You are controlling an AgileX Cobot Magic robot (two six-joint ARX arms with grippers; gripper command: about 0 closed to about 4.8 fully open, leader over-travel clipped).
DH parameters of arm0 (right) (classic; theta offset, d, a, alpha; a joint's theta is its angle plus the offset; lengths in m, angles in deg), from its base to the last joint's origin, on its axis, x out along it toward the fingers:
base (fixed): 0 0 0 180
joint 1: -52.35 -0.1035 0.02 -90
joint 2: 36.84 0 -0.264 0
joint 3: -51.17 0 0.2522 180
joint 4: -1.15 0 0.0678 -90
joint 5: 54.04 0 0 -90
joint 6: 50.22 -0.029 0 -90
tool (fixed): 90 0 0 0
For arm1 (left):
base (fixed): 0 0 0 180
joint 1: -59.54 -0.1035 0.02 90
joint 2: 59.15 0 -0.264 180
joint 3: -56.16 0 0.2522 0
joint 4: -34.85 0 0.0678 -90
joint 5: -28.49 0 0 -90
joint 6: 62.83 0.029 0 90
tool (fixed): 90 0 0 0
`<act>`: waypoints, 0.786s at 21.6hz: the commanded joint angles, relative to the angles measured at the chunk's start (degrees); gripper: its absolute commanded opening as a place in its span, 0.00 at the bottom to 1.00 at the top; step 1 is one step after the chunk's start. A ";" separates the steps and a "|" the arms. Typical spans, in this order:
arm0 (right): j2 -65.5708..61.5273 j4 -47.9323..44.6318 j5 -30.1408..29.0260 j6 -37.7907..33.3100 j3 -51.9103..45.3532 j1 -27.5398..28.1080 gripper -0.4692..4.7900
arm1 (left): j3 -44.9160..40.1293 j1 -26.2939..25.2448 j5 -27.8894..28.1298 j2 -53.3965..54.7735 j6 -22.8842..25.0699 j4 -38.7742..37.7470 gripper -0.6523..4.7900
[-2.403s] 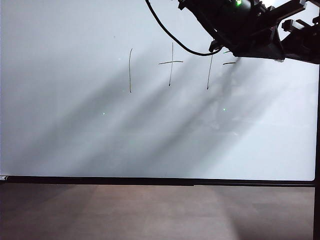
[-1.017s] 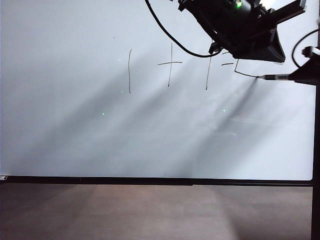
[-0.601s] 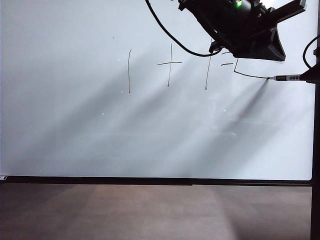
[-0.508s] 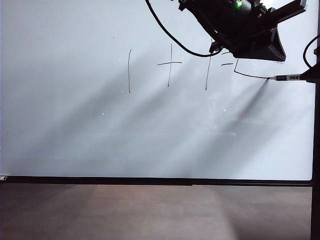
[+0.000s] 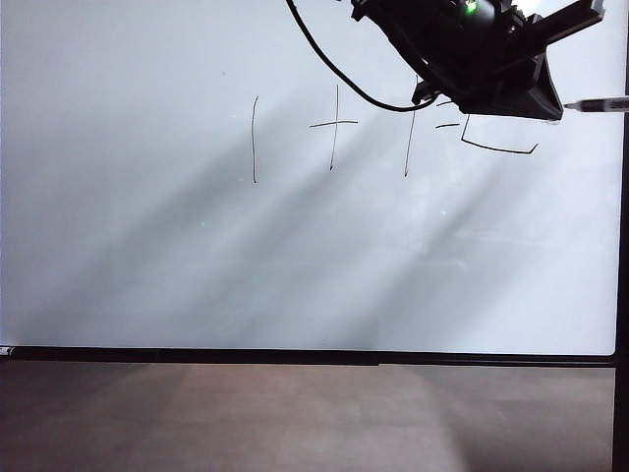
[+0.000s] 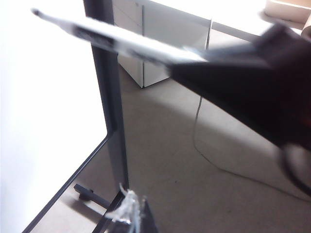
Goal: Reach to the right to find the marker pen, pick it up, and write the answer to the math problem on the whiteboard.
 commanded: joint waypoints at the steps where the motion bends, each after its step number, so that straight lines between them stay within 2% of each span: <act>1: 6.69 -1.95 -0.90 -4.33 -6.25 0.57 0.08 | 0.37 0.09 -0.31 -0.37 0.00 0.70 0.11; 4: 15.39 -1.73 -0.63 -7.50 -12.61 0.55 0.08 | 0.37 0.09 -0.28 -0.37 0.00 0.68 0.11; 8: 32.22 1.60 3.54 -11.08 -20.13 0.44 0.08 | 0.37 0.09 -0.17 -0.39 0.00 0.68 0.11; 10: 42.56 9.62 3.69 -11.26 -21.44 0.39 0.08 | 0.37 0.13 -0.35 -0.37 0.00 0.85 0.11; 11: 50.47 19.19 6.12 -11.17 -21.35 0.37 0.08 | 0.37 0.13 -0.35 -0.37 0.00 0.70 0.11; 14: 66.47 36.63 12.00 -7.54 -21.31 0.44 0.08 | 0.37 0.13 -0.20 -0.39 0.00 0.74 0.11; 15: 69.48 40.33 14.32 -3.93 -21.18 0.37 0.08 | 0.39 0.13 -0.24 -0.39 0.00 0.68 0.11; 17: 68.72 40.41 11.41 -2.49 -21.16 0.57 0.08 | 0.26 0.17 0.79 -0.42 -0.02 -0.13 0.11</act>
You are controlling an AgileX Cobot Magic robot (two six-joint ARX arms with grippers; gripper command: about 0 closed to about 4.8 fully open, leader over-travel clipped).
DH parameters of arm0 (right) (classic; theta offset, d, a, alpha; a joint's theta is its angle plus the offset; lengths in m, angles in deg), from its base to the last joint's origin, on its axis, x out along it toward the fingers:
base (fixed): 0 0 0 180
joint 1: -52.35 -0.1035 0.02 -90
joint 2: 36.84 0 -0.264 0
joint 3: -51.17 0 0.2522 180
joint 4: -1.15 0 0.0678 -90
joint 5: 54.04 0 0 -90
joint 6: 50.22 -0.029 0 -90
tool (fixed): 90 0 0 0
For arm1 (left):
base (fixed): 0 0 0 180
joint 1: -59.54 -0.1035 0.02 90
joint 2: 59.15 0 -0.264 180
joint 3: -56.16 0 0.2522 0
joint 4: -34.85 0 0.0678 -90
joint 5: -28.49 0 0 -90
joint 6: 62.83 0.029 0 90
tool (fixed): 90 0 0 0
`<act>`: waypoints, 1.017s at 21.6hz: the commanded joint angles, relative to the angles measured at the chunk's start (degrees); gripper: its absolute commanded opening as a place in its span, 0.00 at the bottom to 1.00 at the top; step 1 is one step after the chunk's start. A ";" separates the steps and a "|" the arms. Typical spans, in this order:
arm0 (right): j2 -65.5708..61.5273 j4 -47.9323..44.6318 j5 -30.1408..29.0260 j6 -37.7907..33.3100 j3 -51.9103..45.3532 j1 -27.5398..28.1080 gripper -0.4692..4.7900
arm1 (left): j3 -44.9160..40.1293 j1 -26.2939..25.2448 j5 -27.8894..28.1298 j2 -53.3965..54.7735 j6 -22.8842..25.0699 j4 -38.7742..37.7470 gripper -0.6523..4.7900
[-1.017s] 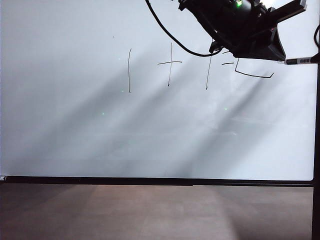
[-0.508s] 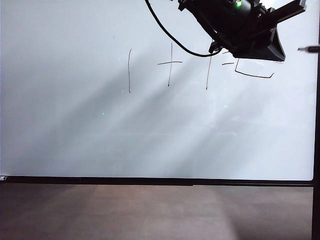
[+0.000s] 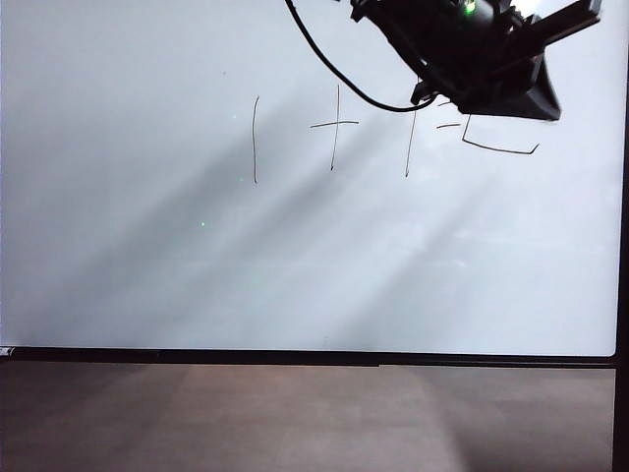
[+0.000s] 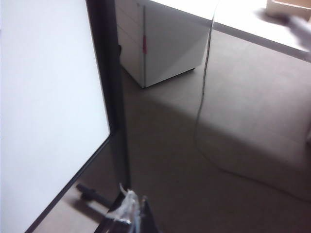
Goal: Reach to the right to find the marker pen, pick it up, and write the answer to the math problem on the whiteboard.
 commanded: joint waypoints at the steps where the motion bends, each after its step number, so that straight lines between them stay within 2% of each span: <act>1: -1.07 1.60 -1.81 4.33 0.20 0.11 0.08 | 0.39 0.24 -0.42 -0.46 0.02 0.02 0.11; 3: -0.90 3.30 -1.44 6.25 0.17 0.04 0.08 | 0.37 0.22 -0.61 -0.44 0.07 0.15 0.11; 5: -0.92 5.16 1.55 9.64 0.17 -0.09 0.08 | 0.37 0.24 -0.61 -0.44 0.04 0.15 0.11; 8: -0.92 5.40 5.46 9.57 0.13 -0.07 0.08 | 0.37 0.22 -0.42 -0.44 0.04 0.15 0.11; 22: -0.79 7.89 5.46 9.62 0.13 -0.07 0.09 | 0.35 0.33 -0.44 -2.21 0.04 -0.20 0.11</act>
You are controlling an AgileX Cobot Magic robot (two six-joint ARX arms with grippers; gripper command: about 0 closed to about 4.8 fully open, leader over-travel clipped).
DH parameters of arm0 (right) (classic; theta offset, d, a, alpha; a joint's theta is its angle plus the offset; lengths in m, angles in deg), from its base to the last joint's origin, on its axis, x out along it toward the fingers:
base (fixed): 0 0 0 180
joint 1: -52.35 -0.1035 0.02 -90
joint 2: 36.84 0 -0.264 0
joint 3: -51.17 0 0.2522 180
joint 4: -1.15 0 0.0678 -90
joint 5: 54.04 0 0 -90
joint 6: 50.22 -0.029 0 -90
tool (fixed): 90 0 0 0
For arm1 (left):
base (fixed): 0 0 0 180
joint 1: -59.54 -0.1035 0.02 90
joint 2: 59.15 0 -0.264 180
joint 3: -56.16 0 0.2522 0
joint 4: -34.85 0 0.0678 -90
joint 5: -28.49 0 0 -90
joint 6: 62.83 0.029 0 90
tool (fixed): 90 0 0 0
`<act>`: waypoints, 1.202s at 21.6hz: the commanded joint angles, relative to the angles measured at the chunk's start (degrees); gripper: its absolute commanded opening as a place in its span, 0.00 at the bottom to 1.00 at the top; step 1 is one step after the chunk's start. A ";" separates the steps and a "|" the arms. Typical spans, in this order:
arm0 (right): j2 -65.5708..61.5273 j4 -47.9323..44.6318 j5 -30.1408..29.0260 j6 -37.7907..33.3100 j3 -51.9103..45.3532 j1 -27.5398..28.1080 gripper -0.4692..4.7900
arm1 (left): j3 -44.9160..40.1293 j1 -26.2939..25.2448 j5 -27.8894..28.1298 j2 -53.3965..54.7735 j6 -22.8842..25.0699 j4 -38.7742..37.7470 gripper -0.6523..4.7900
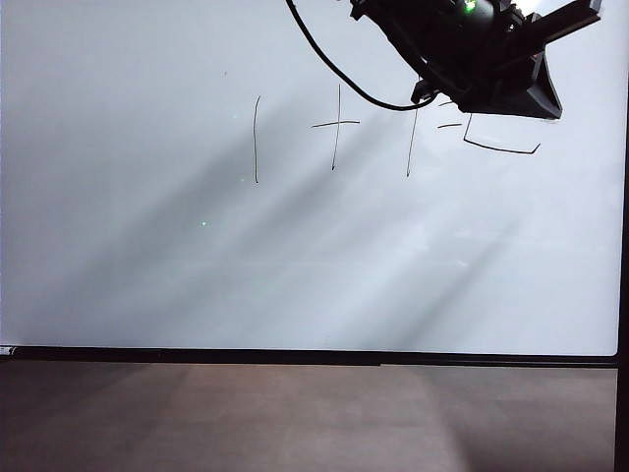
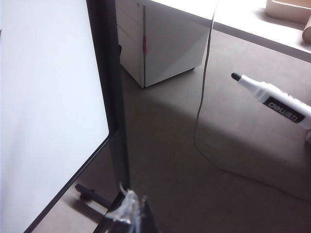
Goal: Reach to the right to find the marker pen, pick it up, and write the answer to the math problem on the whiteboard.
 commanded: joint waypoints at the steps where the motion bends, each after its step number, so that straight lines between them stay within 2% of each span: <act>1: 0.04 -0.87 0.04 0.20 0.31 -0.09 0.09 | 0.28 0.48 -0.17 -2.62 0.33 -0.59 0.11; 2: 0.07 -0.87 0.04 0.20 0.31 -0.09 0.09 | 0.28 0.57 1.88 -4.98 3.87 -3.72 0.11; 3: 0.07 -0.87 0.04 0.20 0.31 -0.09 0.09 | 0.28 0.59 2.80 -6.91 4.22 -7.37 0.11; 4: 0.04 -0.85 0.04 0.20 0.31 -0.09 0.09 | -0.33 0.57 4.79 -10.62 7.15 -12.26 0.11; 6: 0.04 -0.87 0.02 0.20 0.31 -0.11 0.09 | -5.03 0.07 8.90 -19.21 7.91 -15.89 0.11; 9: 0.07 -0.83 0.04 0.20 0.31 -0.09 0.09 | -18.60 -4.07 10.21 -36.39 6.97 -12.26 0.11; 10: 0.07 -0.87 0.04 0.20 0.31 -0.11 0.09 | -27.39 -7.93 9.79 -46.56 3.30 -8.15 0.11; 12: 0.07 -0.81 0.04 0.20 0.31 -0.09 0.09 | -39.36 -14.45 9.81 -60.94 -2.80 -4.94 0.11; 13: 0.07 -0.81 0.02 0.20 0.31 -0.09 0.09 | -43.17 -16.90 9.84 -65.88 -3.58 -4.98 0.11; 15: 0.07 -0.81 0.02 0.20 0.31 -0.11 0.09 | -48.59 -20.28 10.43 -72.72 -2.67 -5.05 0.11; 17: 0.07 -0.81 0.07 0.20 0.31 -0.11 0.09 | -54.18 -23.23 10.40 -79.30 0.76 -5.11 0.11; 19: 0.07 -0.63 0.07 0.20 0.31 -0.09 0.09 | -59.67 -26.01 8.85 -84.48 1.90 -5.05 0.11; 26: 0.07 -0.63 0.07 0.20 0.31 -0.09 0.09 | -76.91 -35.63 5.18 -98.33 -4.57 -1.84 0.11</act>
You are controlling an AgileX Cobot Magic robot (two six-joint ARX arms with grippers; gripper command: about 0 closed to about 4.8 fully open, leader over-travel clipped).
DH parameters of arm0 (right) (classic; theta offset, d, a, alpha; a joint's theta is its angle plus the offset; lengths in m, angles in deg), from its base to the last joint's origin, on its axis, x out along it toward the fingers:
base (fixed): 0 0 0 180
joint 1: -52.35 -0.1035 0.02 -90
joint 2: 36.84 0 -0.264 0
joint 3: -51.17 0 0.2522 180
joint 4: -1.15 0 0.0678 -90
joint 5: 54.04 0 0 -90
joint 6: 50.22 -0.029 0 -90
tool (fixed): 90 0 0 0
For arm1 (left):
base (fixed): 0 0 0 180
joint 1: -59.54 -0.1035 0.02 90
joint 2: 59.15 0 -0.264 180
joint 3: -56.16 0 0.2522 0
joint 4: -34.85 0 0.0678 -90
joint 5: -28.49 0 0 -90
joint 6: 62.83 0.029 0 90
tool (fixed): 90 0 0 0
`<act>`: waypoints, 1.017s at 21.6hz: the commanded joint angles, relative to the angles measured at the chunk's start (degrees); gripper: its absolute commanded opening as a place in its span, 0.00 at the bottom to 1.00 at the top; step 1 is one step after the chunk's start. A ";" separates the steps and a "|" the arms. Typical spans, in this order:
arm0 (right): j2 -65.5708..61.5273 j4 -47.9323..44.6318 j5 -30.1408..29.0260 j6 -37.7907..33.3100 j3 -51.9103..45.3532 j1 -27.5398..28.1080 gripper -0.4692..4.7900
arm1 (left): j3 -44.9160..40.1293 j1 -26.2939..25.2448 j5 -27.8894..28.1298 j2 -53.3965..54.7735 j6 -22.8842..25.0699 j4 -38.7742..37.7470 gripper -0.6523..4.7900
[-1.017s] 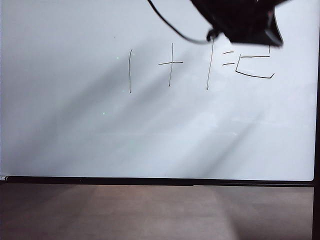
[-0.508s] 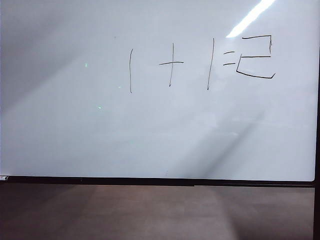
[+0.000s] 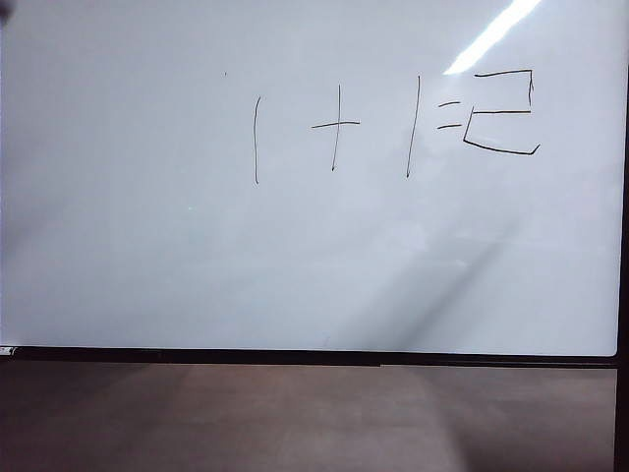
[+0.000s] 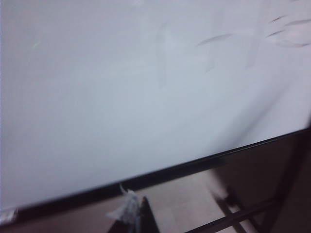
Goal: Reach to the right to find the marker pen, pick it up, and write the answer to the math problem on the whiteboard.
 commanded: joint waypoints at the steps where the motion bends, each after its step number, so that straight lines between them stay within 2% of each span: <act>1: 0.04 -0.81 -0.07 0.17 0.31 -0.07 0.09 | -6.34 -2.78 -2.86 -5.25 -4.24 4.42 0.11; 9: 0.07 -0.81 -0.07 0.20 0.31 -0.09 0.09 | -19.54 -4.96 -3.39 -15.37 -9.07 10.86 0.11; 12: 0.07 -0.81 -0.02 0.20 0.31 -0.09 0.09 | -22.47 -4.94 -3.21 -17.59 -9.46 12.48 0.11; 18: 0.11 -0.81 -0.02 0.20 0.31 -0.09 0.09 | -22.95 -5.51 -2.34 -19.30 -8.46 9.88 0.11; 22: 0.11 -0.81 -0.07 0.20 0.31 -0.09 0.09 | -22.95 -8.57 -2.34 -19.47 -8.11 9.84 0.11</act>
